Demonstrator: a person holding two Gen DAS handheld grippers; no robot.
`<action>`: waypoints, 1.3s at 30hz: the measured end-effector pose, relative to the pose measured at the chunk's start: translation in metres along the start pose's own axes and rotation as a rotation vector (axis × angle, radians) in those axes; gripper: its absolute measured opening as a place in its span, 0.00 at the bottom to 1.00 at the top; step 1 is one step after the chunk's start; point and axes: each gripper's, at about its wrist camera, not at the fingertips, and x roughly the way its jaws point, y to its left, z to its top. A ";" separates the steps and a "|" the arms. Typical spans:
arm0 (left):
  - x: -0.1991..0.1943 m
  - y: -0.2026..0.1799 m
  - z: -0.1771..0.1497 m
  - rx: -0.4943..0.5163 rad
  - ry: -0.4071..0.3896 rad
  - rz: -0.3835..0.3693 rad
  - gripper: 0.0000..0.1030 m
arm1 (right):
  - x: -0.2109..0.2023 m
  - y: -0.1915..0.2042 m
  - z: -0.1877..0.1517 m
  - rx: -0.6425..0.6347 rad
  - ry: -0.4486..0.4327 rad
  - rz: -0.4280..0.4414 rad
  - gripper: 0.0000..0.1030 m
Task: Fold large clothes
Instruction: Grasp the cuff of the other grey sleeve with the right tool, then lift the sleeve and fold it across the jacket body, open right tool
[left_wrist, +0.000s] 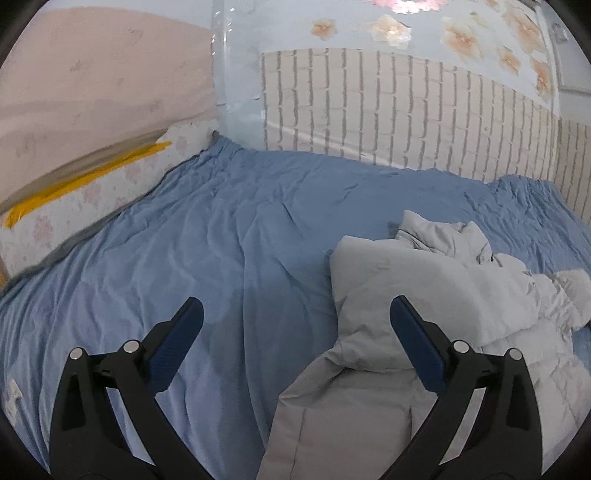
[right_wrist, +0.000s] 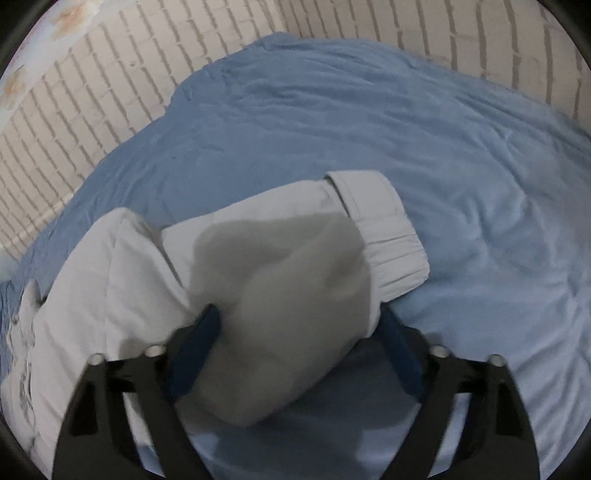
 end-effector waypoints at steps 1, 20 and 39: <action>0.001 0.002 0.000 -0.005 0.002 0.000 0.97 | 0.002 0.003 -0.001 -0.013 0.001 -0.001 0.46; -0.031 0.036 0.037 -0.092 -0.031 -0.005 0.97 | -0.250 0.238 0.020 -0.473 -0.476 0.247 0.15; -0.032 0.086 0.044 -0.140 0.003 -0.006 0.97 | -0.280 0.435 -0.215 -0.743 -0.253 0.569 0.78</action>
